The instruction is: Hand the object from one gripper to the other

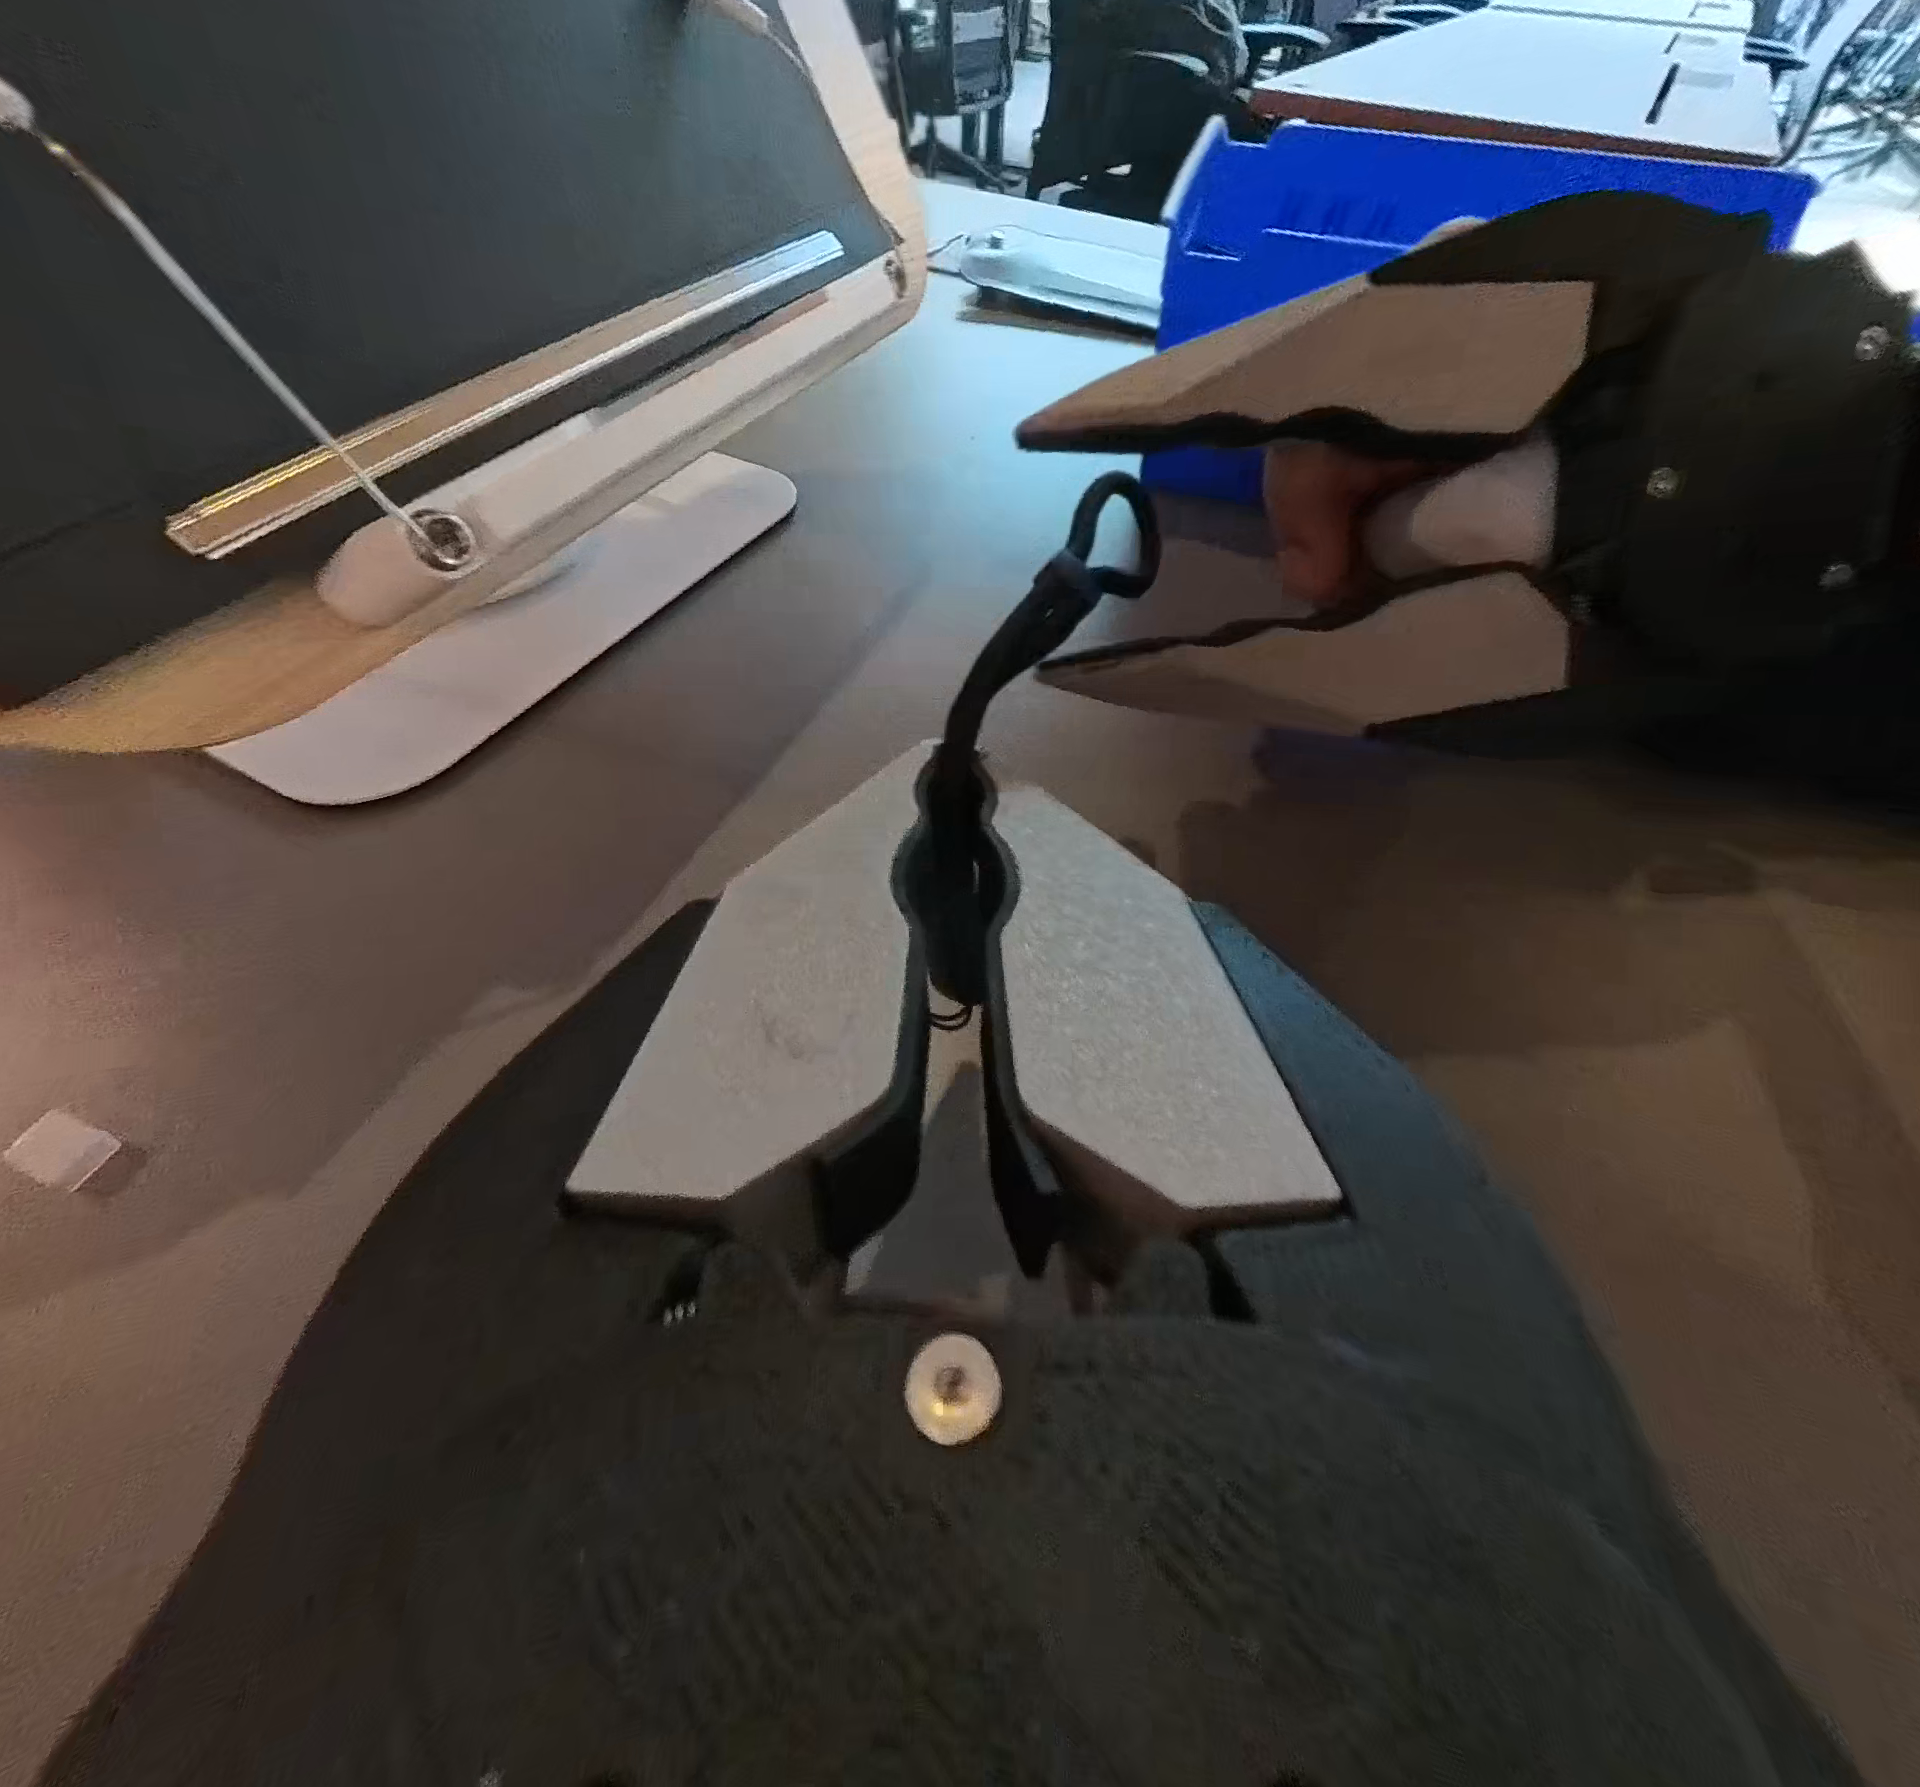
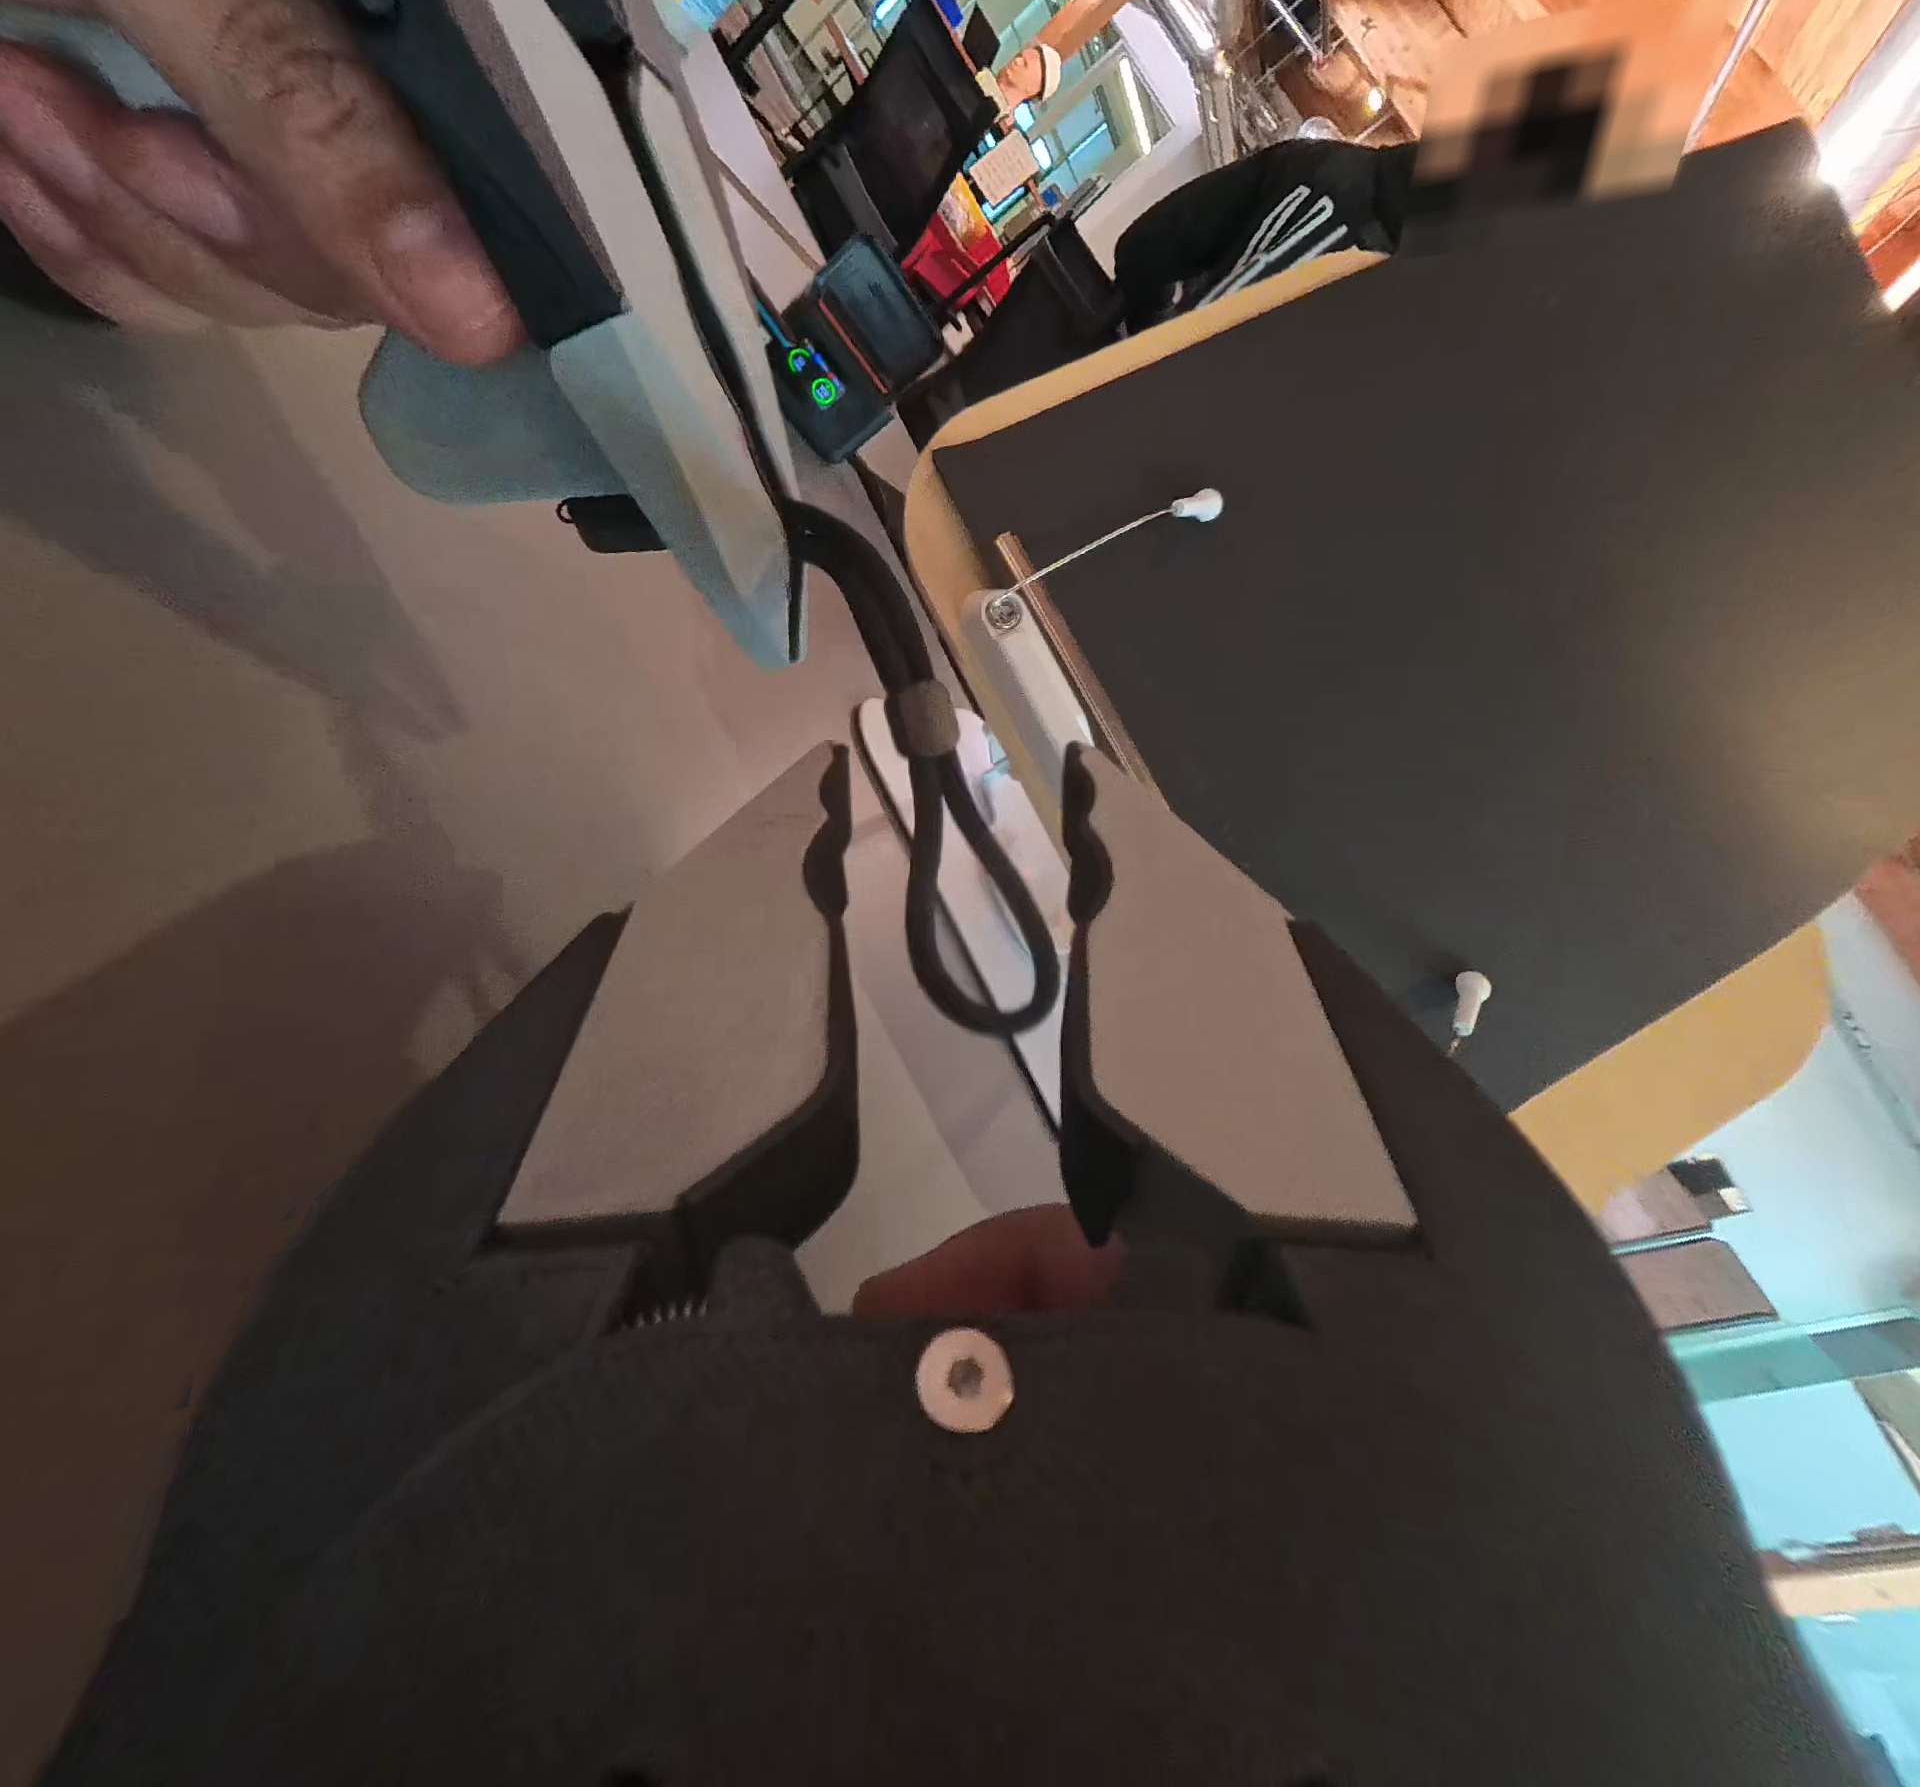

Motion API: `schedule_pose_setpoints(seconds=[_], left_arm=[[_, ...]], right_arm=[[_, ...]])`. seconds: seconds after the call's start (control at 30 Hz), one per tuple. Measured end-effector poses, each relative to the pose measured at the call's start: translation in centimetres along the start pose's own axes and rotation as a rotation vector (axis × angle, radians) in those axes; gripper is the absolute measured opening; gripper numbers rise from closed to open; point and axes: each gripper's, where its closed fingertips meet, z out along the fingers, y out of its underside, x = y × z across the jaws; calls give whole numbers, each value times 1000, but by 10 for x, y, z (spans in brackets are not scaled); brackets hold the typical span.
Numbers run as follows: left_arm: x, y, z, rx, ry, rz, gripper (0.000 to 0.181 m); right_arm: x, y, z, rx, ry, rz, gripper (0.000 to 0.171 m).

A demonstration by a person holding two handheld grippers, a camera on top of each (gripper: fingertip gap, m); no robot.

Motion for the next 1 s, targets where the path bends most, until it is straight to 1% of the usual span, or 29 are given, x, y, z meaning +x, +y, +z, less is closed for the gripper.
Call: schedule_pose_setpoints(seconds=[0.07,0.1,0.13,0.2,0.27,0.3,0.43,0.5,0.57,0.63,0.73,0.8,0.9,1.0], left_arm=[[10,1,2,-12,38,28,0],[12,2,3,-17,43,40,0],[13,3,4,-20,41,50,0],[11,3,4,-15,15,58,6],[5,1,3,-4,-32,76,24],[2,1,2,-6,-64,108,29],[-4,5,-1,-38,-218,385,34],[2,7,0,-59,-246,538,34],[8,6,0,-64,-283,660,35],[15,3,-1,-49,-299,733,35],[21,-6,-6,-5,-310,768,35],[22,-14,-10,41,-321,770,33],[27,-27,-18,131,-330,767,24],[29,-22,-16,110,-276,679,19]], right_arm=[[-1,1,1,-7,-2,-2,26],[-1,1,1,-7,-6,10,10],[0,1,0,-5,-9,30,8],[5,8,3,-51,-17,127,7],[7,17,5,-90,-65,311,6],[6,20,6,-98,-106,417,6],[-13,30,6,-134,-356,840,6],[-18,30,6,-142,-447,1035,7],[-18,32,5,-154,-497,1182,7],[-14,37,5,-155,-501,1264,7],[-6,36,4,-122,-513,1380,7],[0,28,2,-58,-564,1497,7],[12,17,-1,61,-613,1659,6],[19,13,-3,115,-616,1678,6]])
